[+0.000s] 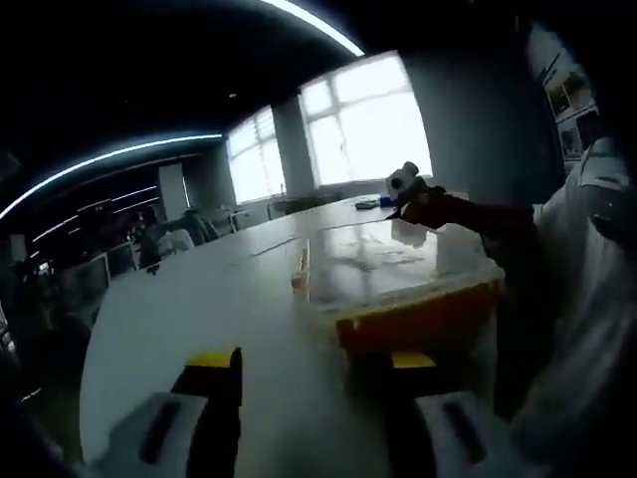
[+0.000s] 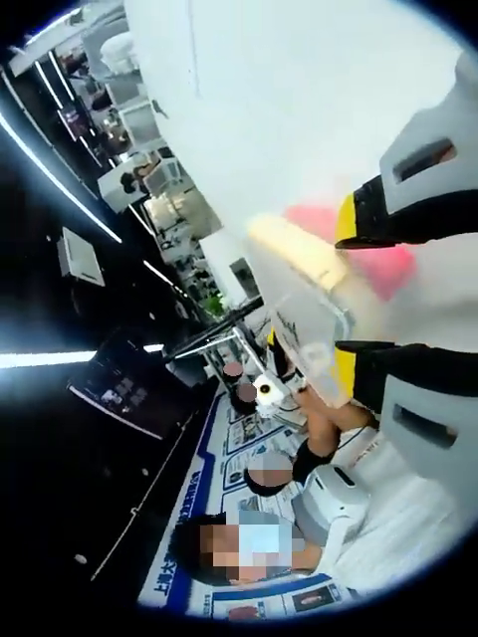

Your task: Arrange the small medicine boxes into an aligned row inside the storage area until every box is upright, visible, and separated from the surrounding clutter.

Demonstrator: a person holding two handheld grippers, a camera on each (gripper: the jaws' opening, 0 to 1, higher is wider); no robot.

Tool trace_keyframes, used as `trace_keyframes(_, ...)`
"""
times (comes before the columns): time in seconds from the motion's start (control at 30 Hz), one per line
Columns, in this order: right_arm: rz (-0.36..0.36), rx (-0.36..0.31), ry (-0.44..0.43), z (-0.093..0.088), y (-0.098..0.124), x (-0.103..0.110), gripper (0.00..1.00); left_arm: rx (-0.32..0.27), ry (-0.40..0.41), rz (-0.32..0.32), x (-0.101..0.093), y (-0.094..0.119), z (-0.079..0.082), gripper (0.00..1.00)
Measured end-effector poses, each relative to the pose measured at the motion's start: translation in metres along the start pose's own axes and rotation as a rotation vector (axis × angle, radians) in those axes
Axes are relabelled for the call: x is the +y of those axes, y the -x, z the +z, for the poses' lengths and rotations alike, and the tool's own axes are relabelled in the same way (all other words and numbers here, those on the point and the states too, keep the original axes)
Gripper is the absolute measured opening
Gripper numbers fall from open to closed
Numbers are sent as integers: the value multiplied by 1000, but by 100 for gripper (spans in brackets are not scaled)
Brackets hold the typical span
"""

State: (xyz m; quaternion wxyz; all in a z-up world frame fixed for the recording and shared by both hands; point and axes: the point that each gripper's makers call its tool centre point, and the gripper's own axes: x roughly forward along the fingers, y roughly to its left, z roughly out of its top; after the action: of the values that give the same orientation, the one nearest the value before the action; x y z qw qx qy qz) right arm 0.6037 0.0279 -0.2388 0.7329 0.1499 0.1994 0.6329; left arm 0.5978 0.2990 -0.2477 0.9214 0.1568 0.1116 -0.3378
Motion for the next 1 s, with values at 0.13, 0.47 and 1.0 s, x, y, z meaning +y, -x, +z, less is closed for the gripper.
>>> trace_keyframes(0.13,-24,-9,43,-5,12,3,33,5,7,15,14,-18,2,47)
trace_keyframes(0.47,-127,-53,256,-2,42,-19,6,-83,157,-71,-28,11,-5,45)
trace_keyframes(1.0,-122,13,302,-27,14,-19,0,-132,146,-71,-39,-11,0,0)
